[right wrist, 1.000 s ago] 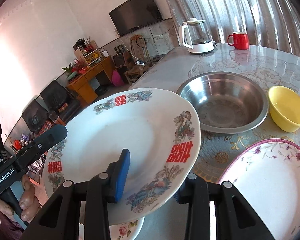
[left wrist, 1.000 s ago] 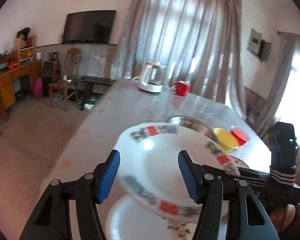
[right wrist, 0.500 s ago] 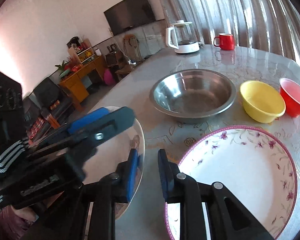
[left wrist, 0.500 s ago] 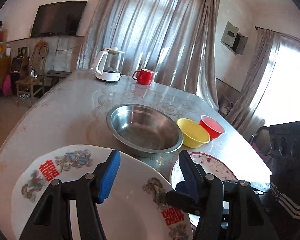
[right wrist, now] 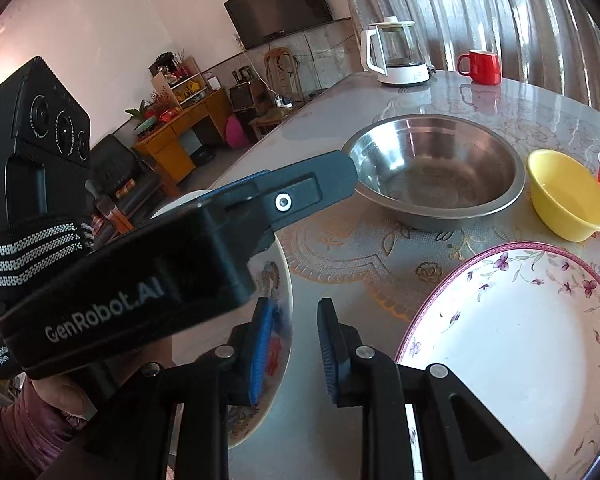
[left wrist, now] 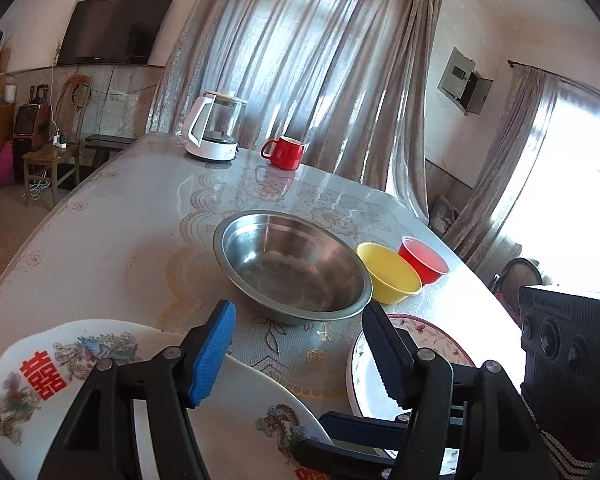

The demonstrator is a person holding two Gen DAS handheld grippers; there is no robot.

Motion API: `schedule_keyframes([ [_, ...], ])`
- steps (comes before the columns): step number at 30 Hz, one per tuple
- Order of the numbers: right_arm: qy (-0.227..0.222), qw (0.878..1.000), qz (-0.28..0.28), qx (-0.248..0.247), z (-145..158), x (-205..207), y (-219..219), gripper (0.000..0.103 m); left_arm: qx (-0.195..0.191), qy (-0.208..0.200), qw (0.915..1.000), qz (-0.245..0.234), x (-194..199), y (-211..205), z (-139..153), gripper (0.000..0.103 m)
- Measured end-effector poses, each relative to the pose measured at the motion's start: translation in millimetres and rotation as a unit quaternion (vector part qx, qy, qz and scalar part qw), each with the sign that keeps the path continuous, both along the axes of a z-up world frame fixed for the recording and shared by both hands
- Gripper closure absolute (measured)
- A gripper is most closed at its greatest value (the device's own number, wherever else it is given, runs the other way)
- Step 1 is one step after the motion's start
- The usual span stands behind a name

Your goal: Organize plates and bowls

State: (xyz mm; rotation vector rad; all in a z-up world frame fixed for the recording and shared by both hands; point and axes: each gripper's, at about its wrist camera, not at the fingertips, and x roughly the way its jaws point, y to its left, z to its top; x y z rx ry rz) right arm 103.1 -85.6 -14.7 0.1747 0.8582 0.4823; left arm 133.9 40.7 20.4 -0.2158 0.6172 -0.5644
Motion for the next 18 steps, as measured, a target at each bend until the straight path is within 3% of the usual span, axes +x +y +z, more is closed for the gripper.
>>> schedule_keyframes([
  [10, 0.031, 0.999, 0.019, 0.004, -10, -4, 9, 0.077, -0.013, 0.014, 0.9994, 0.027, -4, 24, 4, 0.031],
  [18, 0.024, 0.999, 0.014, -0.033, -17, -14, 26, 0.076, -0.034, 0.035, 0.9957, 0.079, -18, 71, 9, 0.027],
])
